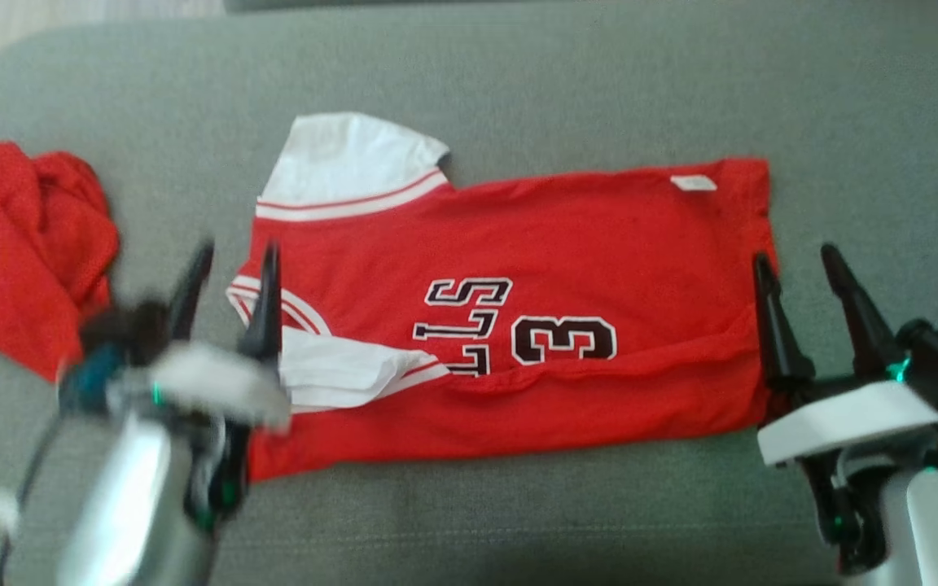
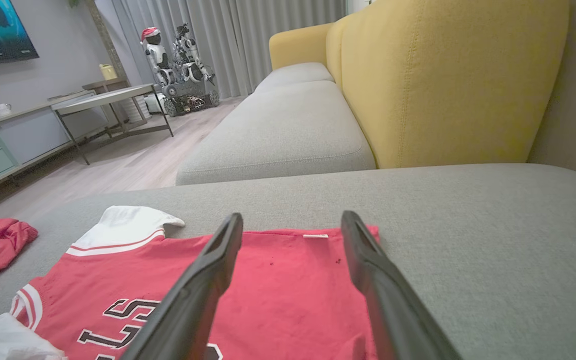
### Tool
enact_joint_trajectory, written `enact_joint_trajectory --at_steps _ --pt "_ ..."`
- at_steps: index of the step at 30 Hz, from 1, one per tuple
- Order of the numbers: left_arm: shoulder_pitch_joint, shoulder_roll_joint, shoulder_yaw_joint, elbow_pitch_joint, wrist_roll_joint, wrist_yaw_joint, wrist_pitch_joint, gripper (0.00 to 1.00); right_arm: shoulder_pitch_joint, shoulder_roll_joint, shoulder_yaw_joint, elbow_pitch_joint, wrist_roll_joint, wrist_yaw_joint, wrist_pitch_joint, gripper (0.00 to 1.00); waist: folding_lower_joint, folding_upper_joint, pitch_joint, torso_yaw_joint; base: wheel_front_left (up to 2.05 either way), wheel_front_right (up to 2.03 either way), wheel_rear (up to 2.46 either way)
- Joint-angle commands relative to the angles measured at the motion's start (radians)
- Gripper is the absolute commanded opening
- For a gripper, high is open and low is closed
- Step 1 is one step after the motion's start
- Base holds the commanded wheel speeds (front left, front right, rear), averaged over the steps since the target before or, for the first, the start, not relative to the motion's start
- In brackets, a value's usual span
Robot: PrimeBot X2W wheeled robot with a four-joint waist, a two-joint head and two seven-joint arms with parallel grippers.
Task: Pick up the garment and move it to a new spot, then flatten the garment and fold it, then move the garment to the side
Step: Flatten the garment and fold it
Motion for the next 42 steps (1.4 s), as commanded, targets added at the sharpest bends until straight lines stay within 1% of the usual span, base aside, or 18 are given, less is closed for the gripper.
enact_joint_trajectory --at_steps 1,3,4,5,8,13,18,24,25,26,30,36,39,42 --pt "-0.119 0.02 0.029 -0.005 -0.004 -0.019 0.01 1.0 -0.06 -0.006 0.021 -0.048 -0.004 -0.001 0.002 1.0 0.0 0.0 0.058 -0.008 0.0 0.0 0.0" --pt "-0.21 0.022 0.022 0.053 -0.01 -0.049 0.022 1.0 -0.082 -0.006 0.03 -0.061 -0.004 -0.001 0.002 1.0 0.0 0.0 0.1 -0.023 0.0 0.0 0.0" --pt "-0.21 0.022 0.022 0.053 -0.01 -0.049 0.022 1.0 -0.082 -0.006 0.03 -0.061 -0.004 -0.001 0.002 1.0 0.0 0.0 0.1 -0.023 0.0 0.0 0.0" --pt "-0.257 0.027 0.022 0.085 -0.012 -0.063 0.028 1.0 -0.093 -0.006 0.035 -0.067 -0.004 -0.001 0.002 1.0 0.0 0.0 0.125 -0.032 0.0 0.0 0.0" --pt "-0.385 0.04 0.015 0.195 -0.009 -0.099 0.038 1.0 -0.122 -0.006 0.042 -0.073 -0.005 -0.001 0.0 1.0 0.0 0.0 0.179 -0.056 0.0 0.0 0.0" --pt "-0.553 0.06 0.018 0.394 -0.02 -0.138 0.047 1.0 -0.157 -0.006 0.058 -0.067 0.006 -0.001 -0.013 1.0 0.0 0.0 0.251 -0.094 0.0 0.0 0.0" --pt "-0.66 0.091 0.015 0.578 -0.043 -0.168 0.06 1.0 -0.175 -0.006 0.075 -0.041 0.024 -0.001 -0.028 1.0 0.0 0.0 0.288 -0.12 0.0 0.0 0.0" --pt "-0.719 0.106 -0.008 0.727 -0.085 -0.186 0.078 1.0 -0.188 -0.006 0.084 -0.016 0.038 -0.001 -0.045 1.0 0.0 0.0 0.306 -0.131 0.0 0.0 0.0" --pt "-0.724 0.106 -0.015 0.741 -0.093 -0.187 0.08 0.58 -0.189 -0.006 0.083 -0.013 0.04 -0.001 -0.047 1.0 0.0 0.0 0.308 -0.131 0.0 0.0 0.0" --pt "-0.727 0.105 -0.022 0.753 -0.101 -0.188 0.079 0.0 -0.191 -0.006 0.082 -0.011 0.043 -0.001 -0.049 1.0 0.0 0.0 0.31 -0.131 0.0 0.0 0.0" --pt "-0.73 0.107 -0.074 0.759 -0.13 -0.189 0.049 0.0 -0.205 -0.006 0.078 0.001 0.056 -0.001 -0.057 1.0 0.0 0.0 0.31 -0.127 0.0 0.0 0.0" --pt "-0.728 0.123 -0.141 0.739 -0.166 -0.189 -0.05 0.0 -0.269 -0.006 0.045 0.043 0.044 -0.001 -0.051 1.0 0.0 0.0 0.297 -0.111 0.0 0.0 0.0" --pt "-0.733 0.123 -0.159 0.732 -0.177 -0.189 -0.083 0.0 -0.324 -0.012 0.016 0.098 0.024 -0.001 -0.026 1.0 0.0 0.0 0.29 -0.096 0.0 0.0 0.0" --pt "-0.741 0.113 -0.172 0.722 -0.184 -0.189 -0.102 0.0 -0.386 -0.045 -0.011 0.189 0.025 -0.001 0.021 1.0 0.0 0.0 0.287 -0.073 0.0 0.0 0.0"
